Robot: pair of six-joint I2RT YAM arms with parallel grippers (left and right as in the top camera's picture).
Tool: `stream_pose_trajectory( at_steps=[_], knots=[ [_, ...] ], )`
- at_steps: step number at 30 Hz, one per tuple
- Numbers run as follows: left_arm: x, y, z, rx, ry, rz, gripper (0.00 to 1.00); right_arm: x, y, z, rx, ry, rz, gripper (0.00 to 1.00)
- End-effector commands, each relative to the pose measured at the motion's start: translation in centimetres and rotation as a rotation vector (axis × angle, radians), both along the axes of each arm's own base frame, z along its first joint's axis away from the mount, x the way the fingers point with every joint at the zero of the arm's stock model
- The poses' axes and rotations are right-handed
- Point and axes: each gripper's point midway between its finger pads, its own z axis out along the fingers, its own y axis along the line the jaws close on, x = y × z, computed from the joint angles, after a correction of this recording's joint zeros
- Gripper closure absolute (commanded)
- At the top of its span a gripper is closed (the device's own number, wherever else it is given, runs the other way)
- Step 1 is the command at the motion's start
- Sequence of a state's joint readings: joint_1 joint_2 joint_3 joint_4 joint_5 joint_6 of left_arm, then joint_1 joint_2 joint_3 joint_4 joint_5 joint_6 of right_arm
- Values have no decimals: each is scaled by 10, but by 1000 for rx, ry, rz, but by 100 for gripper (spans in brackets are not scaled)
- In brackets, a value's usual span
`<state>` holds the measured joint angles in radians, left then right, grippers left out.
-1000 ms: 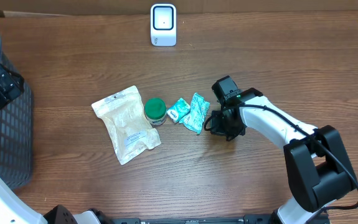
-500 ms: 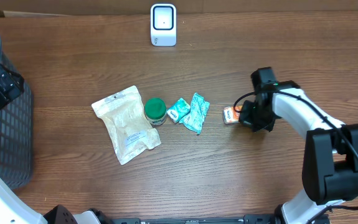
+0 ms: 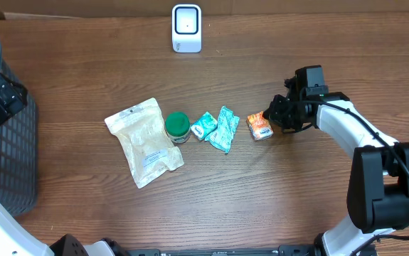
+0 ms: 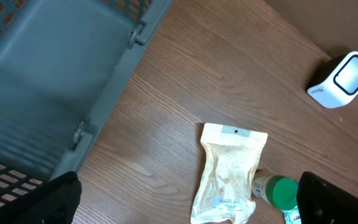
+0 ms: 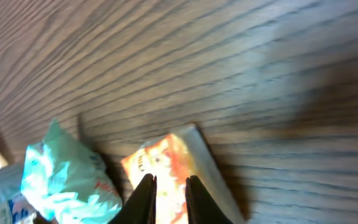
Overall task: Scan the item barcode
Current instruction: 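Close the right gripper on the orange Kleenex pack and lift it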
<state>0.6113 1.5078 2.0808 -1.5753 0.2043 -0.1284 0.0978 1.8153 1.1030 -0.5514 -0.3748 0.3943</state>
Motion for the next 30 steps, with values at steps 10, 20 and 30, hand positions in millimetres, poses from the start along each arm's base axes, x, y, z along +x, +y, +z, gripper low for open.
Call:
stream_pose_trajectory(
  at_steps=[10,20,30],
  knots=[
    [1,2,2,0,-6,13,0,-21,-17,18,3,86,101,48],
    [1,2,2,0,-6,13,0,-35,-11,-5,27,88,127,64],
    [1,2,2,0,-5,13,0,-45,-11,-20,30,101,116,65]
  ],
)
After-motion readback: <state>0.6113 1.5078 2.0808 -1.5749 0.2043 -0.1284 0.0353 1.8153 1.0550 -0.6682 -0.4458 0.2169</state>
